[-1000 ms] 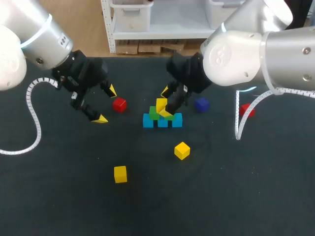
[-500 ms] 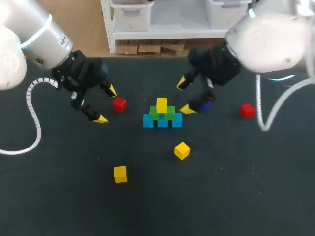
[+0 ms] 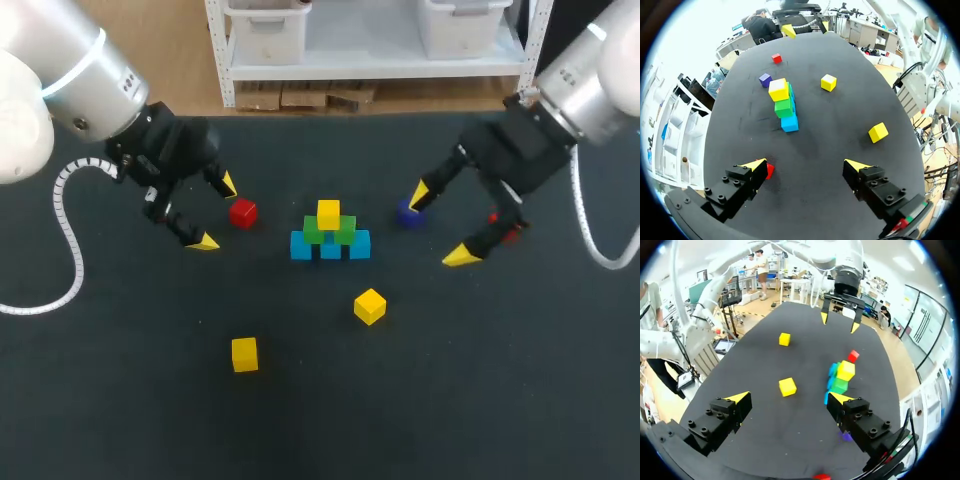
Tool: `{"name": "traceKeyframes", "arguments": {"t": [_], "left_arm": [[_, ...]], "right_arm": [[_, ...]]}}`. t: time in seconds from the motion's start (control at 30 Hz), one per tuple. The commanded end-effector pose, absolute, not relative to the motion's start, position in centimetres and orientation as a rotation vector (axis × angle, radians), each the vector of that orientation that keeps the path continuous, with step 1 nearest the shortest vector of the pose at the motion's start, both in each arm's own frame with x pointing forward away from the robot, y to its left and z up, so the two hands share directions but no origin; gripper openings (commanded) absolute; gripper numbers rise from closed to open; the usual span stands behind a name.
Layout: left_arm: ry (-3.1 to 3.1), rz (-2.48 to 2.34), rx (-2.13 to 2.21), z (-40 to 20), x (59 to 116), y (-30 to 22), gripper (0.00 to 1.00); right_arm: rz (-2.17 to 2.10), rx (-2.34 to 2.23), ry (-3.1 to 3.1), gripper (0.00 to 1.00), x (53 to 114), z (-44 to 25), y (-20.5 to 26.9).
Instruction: Place the blue cubes, place green cubes on the blue cubes, place the yellow cubes on the green cubes, then place the red cubes on the yellow cubes, and place purple cube on the red cubes.
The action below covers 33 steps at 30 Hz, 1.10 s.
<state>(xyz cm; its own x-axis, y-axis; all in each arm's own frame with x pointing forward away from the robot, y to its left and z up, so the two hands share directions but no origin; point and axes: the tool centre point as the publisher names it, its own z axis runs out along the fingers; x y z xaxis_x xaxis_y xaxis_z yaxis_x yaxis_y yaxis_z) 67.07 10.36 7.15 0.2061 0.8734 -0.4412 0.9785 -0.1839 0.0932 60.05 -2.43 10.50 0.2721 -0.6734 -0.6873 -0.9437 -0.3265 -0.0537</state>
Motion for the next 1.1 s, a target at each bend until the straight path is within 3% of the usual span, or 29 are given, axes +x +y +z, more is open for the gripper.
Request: {"name": "traceKeyframes", "arguments": {"t": [0.03, 1.1], "left_arm": [[1.726, -0.415, 2.135, 7.1, 67.1, 10.5, 1.0], [1.726, -0.415, 2.135, 7.1, 67.1, 10.5, 1.0]], "right_arm": [[0.822, -2.076, 1.417, 1.0, 59.4, 8.8, -2.2], [0.921, -2.31, 1.137, 1.0, 58.2, 0.9, 3.9]]}}
